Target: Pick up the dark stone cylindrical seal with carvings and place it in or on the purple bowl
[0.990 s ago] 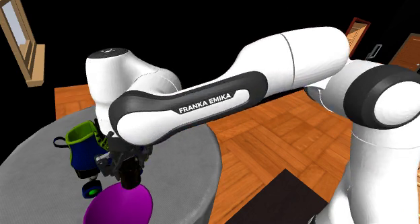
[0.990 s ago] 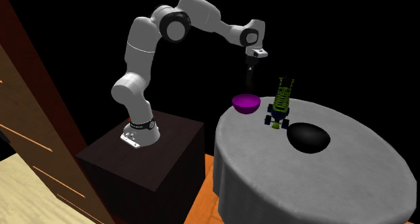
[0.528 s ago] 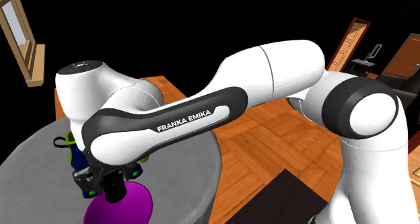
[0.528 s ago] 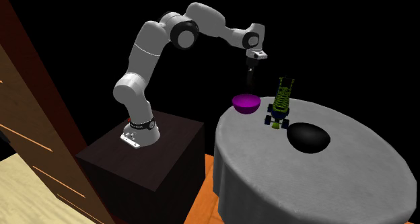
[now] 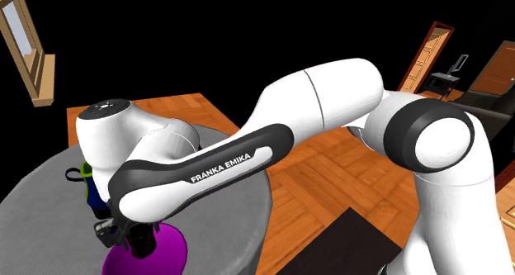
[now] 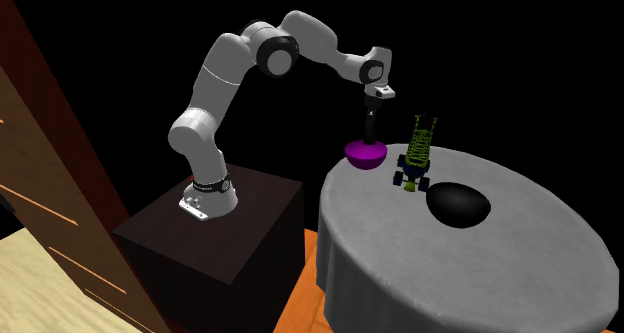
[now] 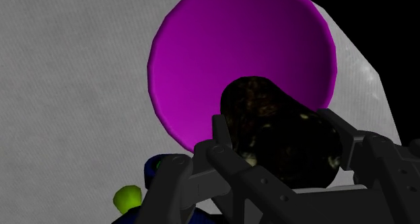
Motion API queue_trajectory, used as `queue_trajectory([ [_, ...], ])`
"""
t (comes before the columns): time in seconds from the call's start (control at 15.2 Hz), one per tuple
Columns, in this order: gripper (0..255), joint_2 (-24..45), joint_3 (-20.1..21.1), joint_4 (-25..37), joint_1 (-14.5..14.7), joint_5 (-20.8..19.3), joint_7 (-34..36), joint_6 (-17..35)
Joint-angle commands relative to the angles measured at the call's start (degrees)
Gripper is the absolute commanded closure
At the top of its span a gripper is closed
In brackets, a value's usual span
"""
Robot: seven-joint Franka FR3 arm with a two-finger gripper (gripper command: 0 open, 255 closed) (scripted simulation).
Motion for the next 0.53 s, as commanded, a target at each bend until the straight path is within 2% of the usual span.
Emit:
queue_trajectory([
  [0.0,255,0.64,-0.22,-0.62,0.04,-0.34,0.16,1.26],
  [0.46,255,1.85,-0.62,-1.50,0.22,-0.93,0.52,3.25],
])
